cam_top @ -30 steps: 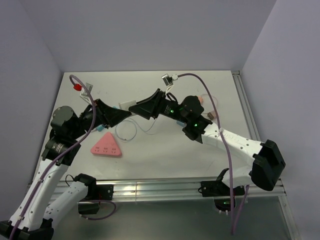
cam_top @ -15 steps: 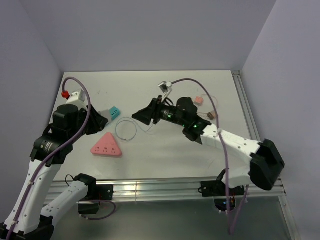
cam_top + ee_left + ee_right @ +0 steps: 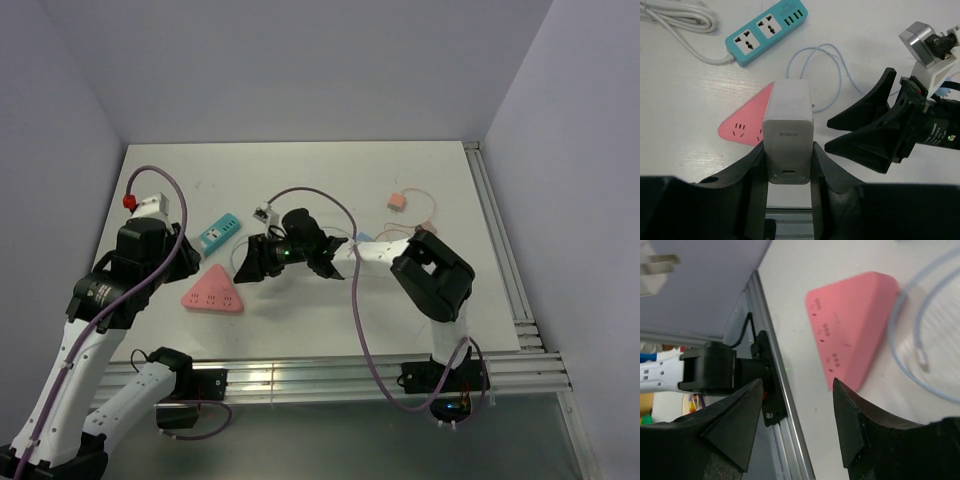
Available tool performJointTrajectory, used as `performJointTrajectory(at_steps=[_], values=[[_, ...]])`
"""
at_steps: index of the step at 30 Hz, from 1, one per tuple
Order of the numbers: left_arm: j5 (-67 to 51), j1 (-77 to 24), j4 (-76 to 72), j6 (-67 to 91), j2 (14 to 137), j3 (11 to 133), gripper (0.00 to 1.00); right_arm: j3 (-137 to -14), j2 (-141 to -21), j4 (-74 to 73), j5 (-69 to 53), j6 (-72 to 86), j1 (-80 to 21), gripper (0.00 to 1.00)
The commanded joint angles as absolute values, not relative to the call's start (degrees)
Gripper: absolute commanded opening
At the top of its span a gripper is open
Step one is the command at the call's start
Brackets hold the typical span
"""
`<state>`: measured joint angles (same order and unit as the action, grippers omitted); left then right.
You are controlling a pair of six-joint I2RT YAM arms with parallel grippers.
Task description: Insert the plug
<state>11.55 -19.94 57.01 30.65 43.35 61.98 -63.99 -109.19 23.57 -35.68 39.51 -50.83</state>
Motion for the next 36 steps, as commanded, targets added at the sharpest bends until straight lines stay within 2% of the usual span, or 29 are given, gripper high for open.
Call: performJointTrajectory(at_steps=[1, 8, 14, 19, 28, 36], values=[[14.0, -20.0, 55.1, 29.8, 44.0, 61.8, 0.0, -68.3, -112.0, 27.5, -37.2, 39.2, -52.6, 0.65], [14.1, -19.9, 53.9, 30.3, 47.4, 60.2, 0.0, -70.3, -116.4, 27.5, -35.3, 37.3, -54.6, 0.73], [10.6, -19.9, 51.9, 31.3, 49.0, 60.5, 0.0, -70.9, -118.5, 27.9, -35.2, 36.5, -54.8, 0.74], [12.2, -20.0, 52.7, 31.7, 49.9, 61.3, 0.0, -73.3, -122.2, 29.6, -35.9, 37.1, -54.8, 0.74], [12.8, -19.9, 53.0, 31.9, 50.6, 61.3, 0.0, -79.0, -127.8, 27.1, -37.4, 35.3, -54.5, 0.69], [12.6, -20.0, 52.8, 31.1, 51.2, 60.8, 0.0, -79.1, -130.5, 30.0, -39.4, 36.7, -54.5, 0.64]])
